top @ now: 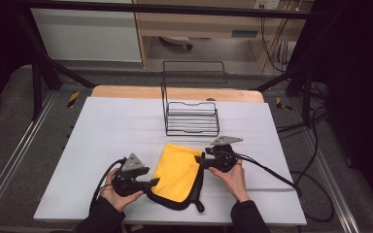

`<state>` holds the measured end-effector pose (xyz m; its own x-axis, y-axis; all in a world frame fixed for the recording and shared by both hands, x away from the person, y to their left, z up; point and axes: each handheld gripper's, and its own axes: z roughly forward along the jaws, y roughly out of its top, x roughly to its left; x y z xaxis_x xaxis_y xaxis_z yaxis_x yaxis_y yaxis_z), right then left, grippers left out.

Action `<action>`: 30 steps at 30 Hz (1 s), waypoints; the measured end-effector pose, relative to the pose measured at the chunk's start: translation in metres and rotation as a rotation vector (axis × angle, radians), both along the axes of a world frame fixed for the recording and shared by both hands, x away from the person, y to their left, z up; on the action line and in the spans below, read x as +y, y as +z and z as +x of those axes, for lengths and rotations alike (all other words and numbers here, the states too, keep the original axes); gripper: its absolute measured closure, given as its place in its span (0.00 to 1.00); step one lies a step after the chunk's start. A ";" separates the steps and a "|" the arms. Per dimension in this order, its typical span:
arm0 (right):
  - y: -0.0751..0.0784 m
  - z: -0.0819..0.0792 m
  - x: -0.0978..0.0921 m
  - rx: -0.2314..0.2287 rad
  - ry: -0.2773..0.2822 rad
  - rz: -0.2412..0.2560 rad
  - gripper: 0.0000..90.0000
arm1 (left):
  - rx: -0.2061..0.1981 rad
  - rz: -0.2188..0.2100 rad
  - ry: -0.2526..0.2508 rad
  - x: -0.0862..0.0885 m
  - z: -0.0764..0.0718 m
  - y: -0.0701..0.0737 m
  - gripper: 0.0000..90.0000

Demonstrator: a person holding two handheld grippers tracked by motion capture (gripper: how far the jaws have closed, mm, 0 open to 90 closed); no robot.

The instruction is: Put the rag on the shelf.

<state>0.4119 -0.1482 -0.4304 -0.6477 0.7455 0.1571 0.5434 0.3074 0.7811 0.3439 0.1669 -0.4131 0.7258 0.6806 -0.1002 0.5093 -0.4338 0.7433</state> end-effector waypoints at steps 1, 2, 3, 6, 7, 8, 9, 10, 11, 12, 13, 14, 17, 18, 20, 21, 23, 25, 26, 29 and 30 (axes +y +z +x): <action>0.001 -0.002 -0.003 -0.002 -0.004 0.008 0.39 | 0.005 -0.003 -0.006 0.001 0.004 0.000 0.42; 0.002 -0.005 -0.005 -0.007 -0.009 0.012 0.35 | 0.014 -0.007 -0.007 0.001 0.009 -0.001 0.38; 0.002 -0.006 -0.008 -0.021 -0.015 0.013 0.30 | 0.013 -0.007 -0.007 0.001 0.013 -0.002 0.35; 0.002 -0.011 -0.017 -0.019 -0.033 0.022 0.22 | 0.031 -0.005 -0.004 0.000 0.026 -0.004 0.26; 0.002 -0.013 -0.020 -0.012 -0.037 0.031 0.20 | 0.034 -0.006 -0.005 0.000 0.031 -0.004 0.23; 0.002 -0.015 -0.023 -0.012 -0.041 0.034 0.18 | 0.035 -0.006 -0.004 -0.001 0.035 -0.004 0.21; 0.001 -0.016 -0.026 -0.017 -0.040 0.036 0.15 | 0.033 -0.007 -0.003 -0.002 0.040 -0.004 0.19; 0.001 -0.017 -0.028 -0.011 -0.044 0.041 0.12 | 0.031 -0.011 0.000 -0.003 0.044 -0.004 0.18; 0.000 -0.019 -0.031 0.002 -0.047 0.050 0.10 | 0.030 -0.013 0.000 -0.004 0.049 -0.003 0.17; -0.001 -0.021 -0.033 0.010 -0.045 0.054 0.09 | 0.030 -0.016 0.003 -0.006 0.054 -0.003 0.17; -0.001 -0.022 -0.034 0.012 -0.044 0.052 0.07 | 0.027 -0.017 0.007 -0.007 0.059 -0.002 0.16; -0.002 -0.024 -0.036 0.021 -0.047 0.050 0.06 | 0.023 -0.019 0.011 -0.010 0.063 -0.001 0.16; -0.005 -0.028 -0.040 0.025 -0.048 0.050 0.05 | 0.022 -0.010 0.026 -0.017 0.075 0.001 0.16; -0.006 -0.030 -0.041 0.031 -0.050 0.049 0.04 | 0.020 -0.003 0.029 -0.020 0.078 0.001 0.16; -0.008 -0.032 -0.041 0.032 -0.055 0.036 0.03 | 0.017 -0.008 0.035 -0.024 0.085 0.001 0.17; -0.008 -0.033 -0.041 0.029 -0.053 0.029 0.03 | 0.015 -0.006 0.037 -0.026 0.089 0.000 0.18; -0.008 -0.034 -0.041 0.036 -0.054 0.037 0.03 | 0.014 0.006 0.043 -0.029 0.096 -0.002 0.22; -0.008 -0.034 -0.040 0.033 -0.054 0.043 0.03 | 0.016 0.006 0.057 -0.031 0.102 -0.006 0.28; -0.008 -0.035 -0.040 0.034 -0.055 0.046 0.03 | 0.017 0.007 0.061 -0.032 0.105 -0.008 0.33; -0.008 -0.034 -0.040 0.032 -0.058 0.044 0.03 | 0.031 0.028 0.066 -0.036 0.112 -0.015 0.43; -0.009 -0.034 -0.040 0.031 -0.059 0.042 0.04 | 0.034 0.031 0.064 -0.037 0.114 -0.017 0.47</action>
<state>0.3775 -0.1880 -0.4391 -0.5972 0.7745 0.2085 0.5840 0.2417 0.7749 0.4578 0.1294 -0.4301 0.6775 0.7283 -0.1026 0.5615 -0.4221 0.7118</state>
